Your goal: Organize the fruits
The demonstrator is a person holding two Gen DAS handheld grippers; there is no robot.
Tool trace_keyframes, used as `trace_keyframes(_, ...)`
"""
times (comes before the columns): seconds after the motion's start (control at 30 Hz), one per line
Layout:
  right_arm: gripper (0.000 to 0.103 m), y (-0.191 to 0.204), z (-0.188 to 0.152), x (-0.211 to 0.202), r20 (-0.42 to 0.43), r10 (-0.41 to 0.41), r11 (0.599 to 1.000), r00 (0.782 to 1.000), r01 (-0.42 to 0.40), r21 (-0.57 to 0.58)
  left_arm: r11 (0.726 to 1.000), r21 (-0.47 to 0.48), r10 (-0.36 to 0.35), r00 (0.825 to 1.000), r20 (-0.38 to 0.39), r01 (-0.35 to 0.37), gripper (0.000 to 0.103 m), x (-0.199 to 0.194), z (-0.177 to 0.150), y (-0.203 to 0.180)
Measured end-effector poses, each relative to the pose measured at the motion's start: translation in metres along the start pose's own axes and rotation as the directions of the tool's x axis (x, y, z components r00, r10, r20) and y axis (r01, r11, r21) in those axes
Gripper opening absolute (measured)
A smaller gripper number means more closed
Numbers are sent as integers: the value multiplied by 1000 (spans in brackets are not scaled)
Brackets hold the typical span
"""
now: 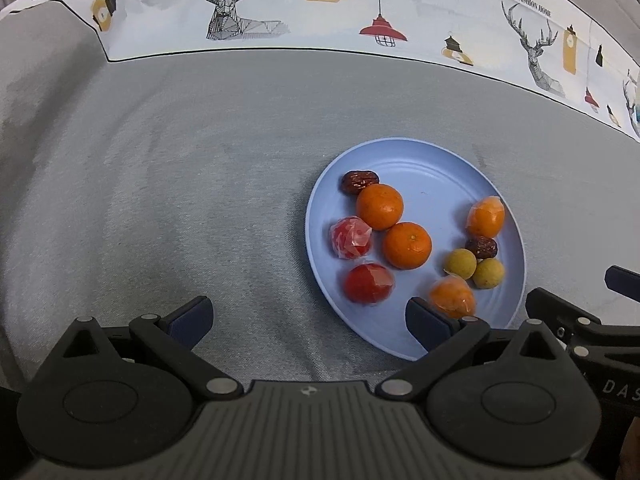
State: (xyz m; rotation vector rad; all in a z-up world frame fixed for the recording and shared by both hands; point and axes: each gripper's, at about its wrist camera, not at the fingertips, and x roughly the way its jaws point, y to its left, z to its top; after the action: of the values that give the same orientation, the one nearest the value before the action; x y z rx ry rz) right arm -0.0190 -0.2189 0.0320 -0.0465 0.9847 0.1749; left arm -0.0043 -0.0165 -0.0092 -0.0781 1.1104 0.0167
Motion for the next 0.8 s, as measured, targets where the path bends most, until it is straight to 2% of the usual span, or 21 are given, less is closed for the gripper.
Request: trace_keyframes(0.8, 102, 4, 0, 2, 1, 4, 1000, 1000, -4, -6, 1000, 4, -16, 1000, 3, 16, 102, -1, 1, -3)
